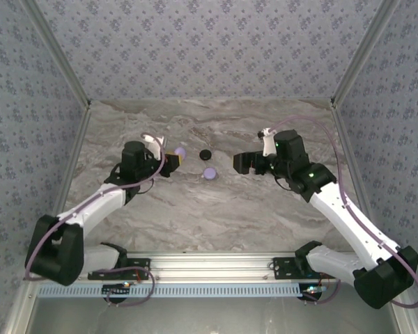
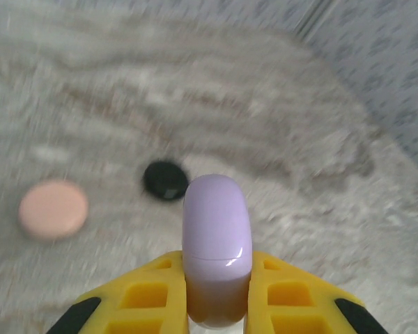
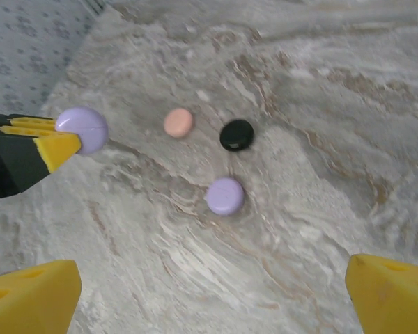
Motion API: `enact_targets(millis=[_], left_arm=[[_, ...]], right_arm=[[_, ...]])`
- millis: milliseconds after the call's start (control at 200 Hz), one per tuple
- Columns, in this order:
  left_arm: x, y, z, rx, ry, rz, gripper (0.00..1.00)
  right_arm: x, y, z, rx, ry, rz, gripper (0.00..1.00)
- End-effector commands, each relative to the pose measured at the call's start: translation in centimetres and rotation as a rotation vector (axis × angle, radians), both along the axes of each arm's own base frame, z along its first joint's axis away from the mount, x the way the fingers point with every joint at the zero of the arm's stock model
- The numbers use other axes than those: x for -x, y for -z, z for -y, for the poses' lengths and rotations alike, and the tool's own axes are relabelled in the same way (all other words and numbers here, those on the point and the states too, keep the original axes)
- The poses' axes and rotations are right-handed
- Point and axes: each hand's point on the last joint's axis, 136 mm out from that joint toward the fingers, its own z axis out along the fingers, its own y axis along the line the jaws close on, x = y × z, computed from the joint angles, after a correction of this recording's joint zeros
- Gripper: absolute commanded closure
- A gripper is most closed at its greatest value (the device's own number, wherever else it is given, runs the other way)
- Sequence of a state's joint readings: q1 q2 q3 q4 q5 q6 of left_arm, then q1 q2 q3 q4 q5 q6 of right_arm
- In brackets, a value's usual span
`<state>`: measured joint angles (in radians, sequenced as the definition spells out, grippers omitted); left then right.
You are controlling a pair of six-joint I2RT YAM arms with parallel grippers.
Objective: Insert wireless bluetooth earbuds into charging case
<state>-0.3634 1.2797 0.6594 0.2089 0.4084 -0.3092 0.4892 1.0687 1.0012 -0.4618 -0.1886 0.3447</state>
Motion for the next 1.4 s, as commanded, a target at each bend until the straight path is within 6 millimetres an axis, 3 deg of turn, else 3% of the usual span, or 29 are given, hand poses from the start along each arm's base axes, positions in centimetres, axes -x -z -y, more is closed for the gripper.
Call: enact_targets(millis=[0,150,340,545,640,820,1014,1184,1304,1394], left_arm=[[0.3,4.4,-0.8,-0.079,-0.044,-0.199,1.00],[0.5,8.3,-1.0,-0.128,-0.053,-0.330,1.00],[0.7,10.5,-1.1,-0.133,-0.068,-0.384,1.00],[0.5,12.1,-1.4,-0.163,-0.084,-0.424,0.84],[0.4,12.5,-1.9,-0.185,-0.106,-0.430,0.71],[-0.1,12.1,-2.9,-0.222,-0.156,-0.398,0.56],[-1.0,8.2,-4.1,-0.221,-0.192,-0.300,0.42],[-1.7,2.7,-5.6,-0.207,-0.246,-0.122,0.33],[-0.8,-2.2,-6.5,-0.147,-0.282,0.080,0.26],[0.3,-4.6,-8.4,-0.131,-0.365,0.210,0.17]], right_arm=[[-0.1,1.1,0.8,0.017,0.042,-0.040,0.00],[-0.3,1.4,0.6,0.034,0.026,-0.061,0.00],[-0.3,1.6,0.5,0.039,0.020,-0.067,0.00],[-0.4,1.9,0.9,0.063,0.037,-0.071,0.00],[-0.5,1.9,1.4,0.078,0.052,-0.067,0.00],[-1.0,1.3,3.1,0.126,0.089,-0.038,0.00],[-2.4,-1.2,6.4,0.152,0.172,0.066,0.00],[-3.6,-2.9,12.0,0.163,0.408,0.199,0.00],[-2.9,-2.9,15.6,0.085,0.574,0.256,0.00],[-2.3,-2.2,17.6,0.081,0.651,0.298,0.00]])
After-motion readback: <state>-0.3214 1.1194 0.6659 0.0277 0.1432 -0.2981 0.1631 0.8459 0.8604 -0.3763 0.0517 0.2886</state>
